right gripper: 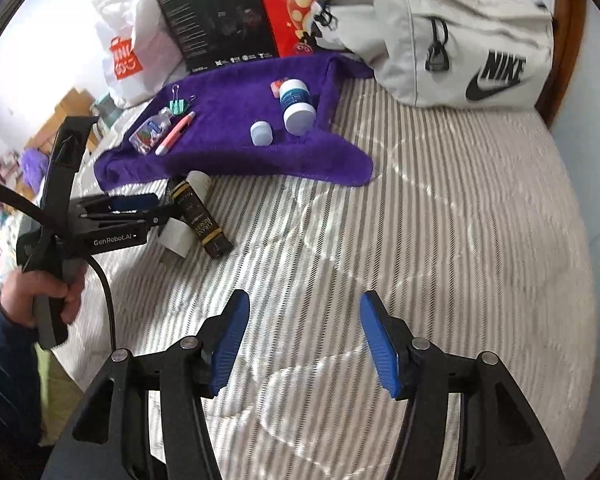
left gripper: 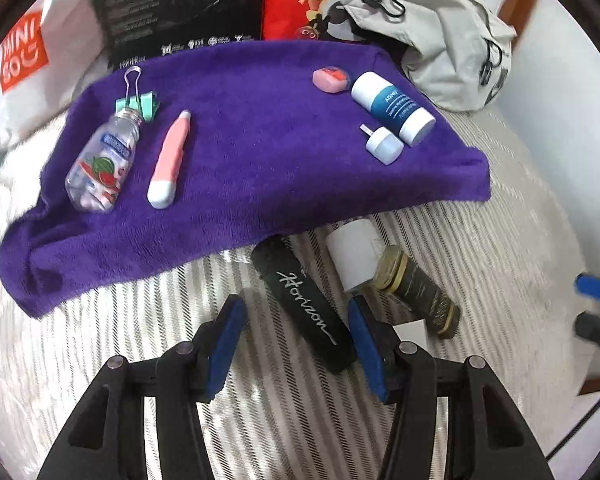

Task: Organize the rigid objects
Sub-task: 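Grasp the black Horizon case with the left gripper while the right moves toward the Grand Reserve bottle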

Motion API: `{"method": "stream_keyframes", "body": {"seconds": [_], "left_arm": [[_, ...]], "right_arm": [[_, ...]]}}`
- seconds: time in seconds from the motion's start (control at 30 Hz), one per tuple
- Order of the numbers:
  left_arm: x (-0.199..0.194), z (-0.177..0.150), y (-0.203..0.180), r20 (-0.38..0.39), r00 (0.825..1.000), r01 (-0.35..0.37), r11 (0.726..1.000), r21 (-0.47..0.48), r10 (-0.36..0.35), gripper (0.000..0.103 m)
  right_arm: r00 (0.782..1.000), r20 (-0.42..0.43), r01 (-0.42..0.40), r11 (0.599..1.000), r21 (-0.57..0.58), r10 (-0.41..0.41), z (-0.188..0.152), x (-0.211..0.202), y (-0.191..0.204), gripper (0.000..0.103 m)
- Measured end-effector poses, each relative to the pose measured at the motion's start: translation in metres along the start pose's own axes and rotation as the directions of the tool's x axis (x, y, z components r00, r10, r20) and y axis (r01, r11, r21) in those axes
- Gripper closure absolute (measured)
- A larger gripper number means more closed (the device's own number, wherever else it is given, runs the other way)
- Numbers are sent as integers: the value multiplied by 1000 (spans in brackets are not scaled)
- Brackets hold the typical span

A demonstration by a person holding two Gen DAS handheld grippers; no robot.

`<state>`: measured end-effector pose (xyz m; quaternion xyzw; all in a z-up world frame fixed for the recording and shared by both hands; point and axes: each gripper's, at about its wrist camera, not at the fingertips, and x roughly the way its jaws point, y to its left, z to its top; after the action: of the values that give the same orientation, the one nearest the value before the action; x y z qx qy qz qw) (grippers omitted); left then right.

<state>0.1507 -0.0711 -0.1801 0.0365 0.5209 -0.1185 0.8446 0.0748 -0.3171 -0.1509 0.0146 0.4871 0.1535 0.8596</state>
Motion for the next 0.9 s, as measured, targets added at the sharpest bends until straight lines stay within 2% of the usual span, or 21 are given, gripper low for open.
{"method": "stream_keyframes", "body": {"seconds": [0.17, 0.43, 0.47, 0.53, 0.57, 0.67, 0.9], "left_arm": [[-4, -8, 7, -2, 999, -44, 999, -4, 44, 47], [-5, -8, 7, 20, 999, -40, 999, 6, 39, 50], [-5, -8, 7, 27, 999, -30, 999, 9, 30, 53], [-6, -7, 6, 44, 999, -11, 1000, 15, 10, 79], [-6, -6, 7, 44, 999, -1, 1000, 13, 0, 82], [-7, -7, 11, 50, 998, 28, 1000, 7, -28, 82], [-3, 0, 6, 51, 999, 7, 999, 37, -9, 82]], "right_arm": [[999, -3, -35, 999, 22, 35, -6, 3, 5, 45], [998, -28, -48, 999, 20, 48, -12, 11, 14, 45], [998, -29, -49, 999, 19, 50, -12, 10, 14, 45], [999, -26, -46, 999, 17, 46, -12, 9, 13, 45], [999, -27, -44, 999, 20, 45, -12, 9, 13, 45], [998, -30, -48, 998, 31, 49, -12, 11, 11, 45], [997, -50, -66, 998, 18, 67, -10, 22, 20, 45]]}}
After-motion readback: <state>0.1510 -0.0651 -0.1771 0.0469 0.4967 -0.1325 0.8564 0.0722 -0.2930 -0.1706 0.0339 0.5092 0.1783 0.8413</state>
